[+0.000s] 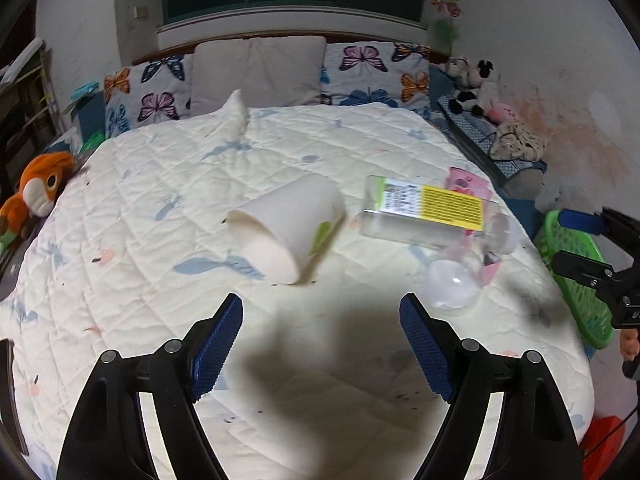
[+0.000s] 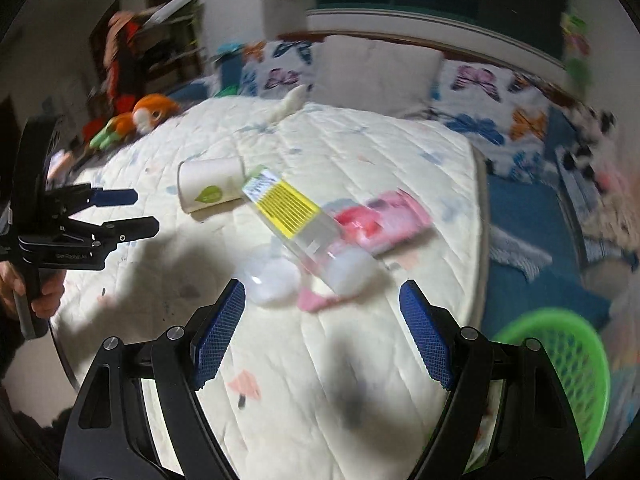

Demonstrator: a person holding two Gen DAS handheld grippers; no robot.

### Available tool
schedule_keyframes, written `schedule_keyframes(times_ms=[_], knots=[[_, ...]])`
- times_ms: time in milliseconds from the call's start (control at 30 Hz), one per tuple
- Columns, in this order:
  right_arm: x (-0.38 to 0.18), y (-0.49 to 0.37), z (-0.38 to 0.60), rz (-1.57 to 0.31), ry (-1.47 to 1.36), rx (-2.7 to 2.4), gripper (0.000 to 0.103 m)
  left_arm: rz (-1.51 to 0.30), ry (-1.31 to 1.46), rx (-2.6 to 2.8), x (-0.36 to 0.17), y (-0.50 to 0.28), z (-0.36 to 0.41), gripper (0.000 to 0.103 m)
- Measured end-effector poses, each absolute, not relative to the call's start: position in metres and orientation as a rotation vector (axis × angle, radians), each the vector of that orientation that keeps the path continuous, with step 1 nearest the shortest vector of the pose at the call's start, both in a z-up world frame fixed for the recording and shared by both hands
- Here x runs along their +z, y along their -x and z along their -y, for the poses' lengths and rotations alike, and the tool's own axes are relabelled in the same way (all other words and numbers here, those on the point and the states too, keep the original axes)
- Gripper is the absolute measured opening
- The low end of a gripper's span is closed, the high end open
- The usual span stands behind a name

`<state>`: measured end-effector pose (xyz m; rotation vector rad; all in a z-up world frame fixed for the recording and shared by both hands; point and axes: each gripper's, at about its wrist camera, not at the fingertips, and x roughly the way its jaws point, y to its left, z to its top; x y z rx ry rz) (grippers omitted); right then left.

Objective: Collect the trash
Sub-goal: 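Grasp the yellow-label clear bottle with the right tool while the left tool reaches the paper cup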

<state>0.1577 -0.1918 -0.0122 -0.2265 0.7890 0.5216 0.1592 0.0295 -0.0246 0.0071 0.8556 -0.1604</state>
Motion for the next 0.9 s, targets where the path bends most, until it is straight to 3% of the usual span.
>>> schedule_keyframes(times_ms=[300,700,900], knots=[[-0.029,-0.197,0.134,-0.814,0.441,0.577,0.076,-0.868,0.022,-0.13,-0.034,-0.169,-0.055,0.079],[-0.059,-0.228,0.097,-0.856,0.626,0.565,0.072,-0.862,0.039,-0.16,-0.04,-0.205,-0.065,0.09],[-0.069,-0.236,0.092,-0.875,0.647,0.553,0.062,-0.875,0.045,-0.178,-0.046,-0.223,-0.069,0.094]])
